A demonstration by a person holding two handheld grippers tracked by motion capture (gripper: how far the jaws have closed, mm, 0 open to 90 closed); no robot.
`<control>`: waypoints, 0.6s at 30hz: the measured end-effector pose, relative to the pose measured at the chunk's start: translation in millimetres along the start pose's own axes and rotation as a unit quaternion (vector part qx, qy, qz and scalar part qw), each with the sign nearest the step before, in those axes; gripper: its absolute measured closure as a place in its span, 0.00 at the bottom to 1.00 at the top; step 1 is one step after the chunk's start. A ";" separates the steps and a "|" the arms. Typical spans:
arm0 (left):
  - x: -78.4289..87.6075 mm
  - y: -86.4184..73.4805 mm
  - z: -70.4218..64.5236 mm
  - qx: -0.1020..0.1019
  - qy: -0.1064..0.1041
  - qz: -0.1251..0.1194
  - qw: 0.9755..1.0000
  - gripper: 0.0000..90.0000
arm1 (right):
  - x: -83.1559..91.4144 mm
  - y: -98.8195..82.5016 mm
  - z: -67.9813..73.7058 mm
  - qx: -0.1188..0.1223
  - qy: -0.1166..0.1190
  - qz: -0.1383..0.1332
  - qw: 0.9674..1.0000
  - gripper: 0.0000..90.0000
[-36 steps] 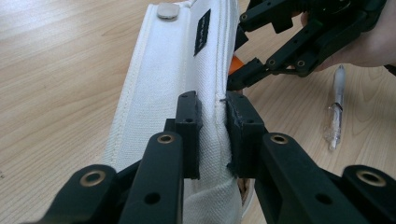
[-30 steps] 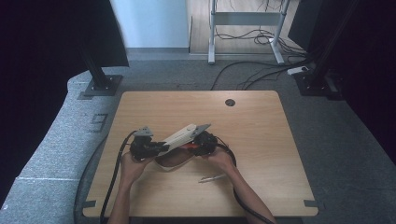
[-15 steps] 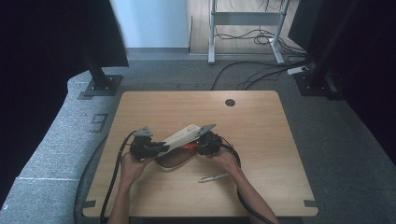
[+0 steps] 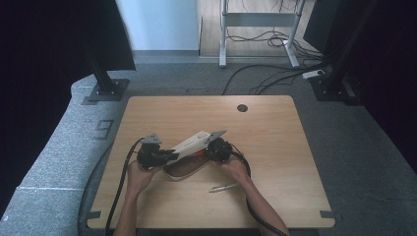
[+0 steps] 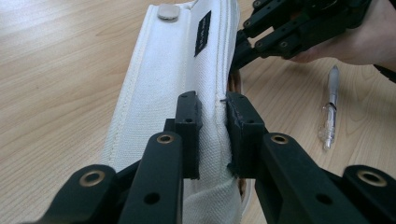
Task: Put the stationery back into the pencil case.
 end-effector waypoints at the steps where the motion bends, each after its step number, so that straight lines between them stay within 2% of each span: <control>1: 0.0 0.0 -0.1 -0.001 0.000 0.000 1.000 0.85 | -1.9 1.1 0.6 0.000 0.001 0.001 1.000 0.90; 5: 0.2 -0.1 0.2 -0.001 0.000 0.001 1.000 0.85 | -8.4 5.7 0.4 -0.001 -0.005 -0.002 1.000 0.89; 8: 0.5 -0.2 0.9 0.001 -0.002 0.000 1.000 0.85 | -8.3 5.8 -1.8 -0.003 -0.003 -0.004 1.000 0.85; 13: 0.5 -0.1 1.3 0.001 0.000 -0.001 1.000 0.85 | -0.9 1.9 -2.9 -0.010 0.001 -0.010 1.000 0.75; 18: 0.4 -0.3 1.5 0.004 0.001 -0.003 1.000 0.85 | 8.8 -1.3 -1.5 -0.005 0.011 -0.012 1.000 0.64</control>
Point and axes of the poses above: each handheld gripper's, and its own axes: x roughly backward along the jaws, y roughly out of its top, z roughly to its left, the point moved 7 cm from there along -x, roughly forward along the jaws, and after that the axes turned 3 degrees about -x, right-handed, at the moved point
